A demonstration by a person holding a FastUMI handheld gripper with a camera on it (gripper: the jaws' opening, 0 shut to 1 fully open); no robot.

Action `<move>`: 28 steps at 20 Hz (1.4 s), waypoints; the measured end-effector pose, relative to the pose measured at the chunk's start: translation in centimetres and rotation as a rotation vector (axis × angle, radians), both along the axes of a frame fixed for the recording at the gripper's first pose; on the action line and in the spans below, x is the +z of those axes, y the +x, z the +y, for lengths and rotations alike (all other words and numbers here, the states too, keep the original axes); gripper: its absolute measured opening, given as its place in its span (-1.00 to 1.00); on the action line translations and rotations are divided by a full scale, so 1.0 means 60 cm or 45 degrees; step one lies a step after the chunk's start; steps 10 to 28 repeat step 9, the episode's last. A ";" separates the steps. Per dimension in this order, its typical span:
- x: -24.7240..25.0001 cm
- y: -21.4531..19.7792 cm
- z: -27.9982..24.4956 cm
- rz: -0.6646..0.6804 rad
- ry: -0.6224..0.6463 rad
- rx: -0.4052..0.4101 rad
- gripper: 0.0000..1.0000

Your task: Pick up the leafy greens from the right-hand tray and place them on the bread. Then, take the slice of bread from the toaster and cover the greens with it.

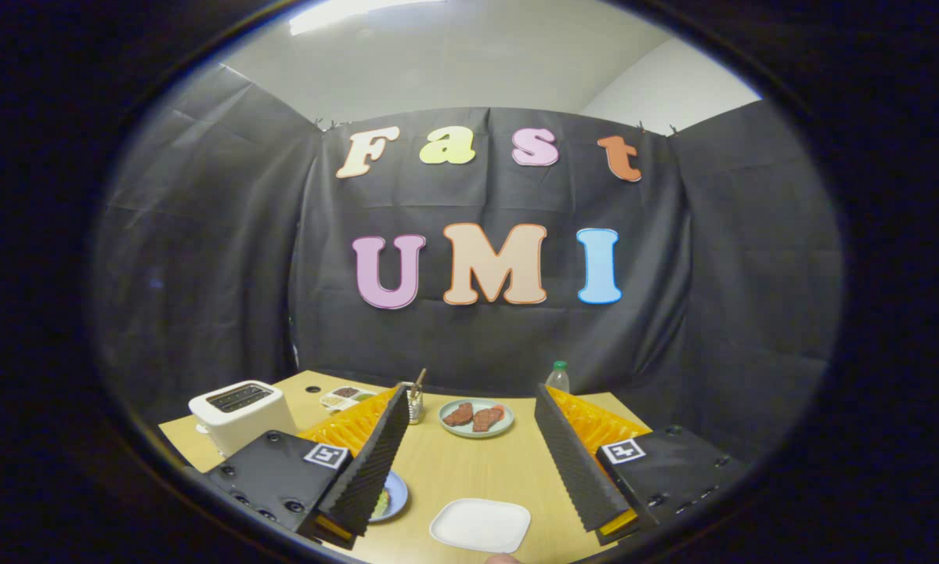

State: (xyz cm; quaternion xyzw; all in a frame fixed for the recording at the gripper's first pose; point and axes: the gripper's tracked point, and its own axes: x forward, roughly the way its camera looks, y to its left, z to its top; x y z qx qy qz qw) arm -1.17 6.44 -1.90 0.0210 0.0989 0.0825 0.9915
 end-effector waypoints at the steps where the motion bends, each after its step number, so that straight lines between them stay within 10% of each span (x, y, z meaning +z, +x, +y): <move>1: 0.003 0.001 -0.003 -0.004 -0.002 -0.007 1.00; 28: 0.019 0.008 -0.023 -0.027 -0.019 -0.039 1.00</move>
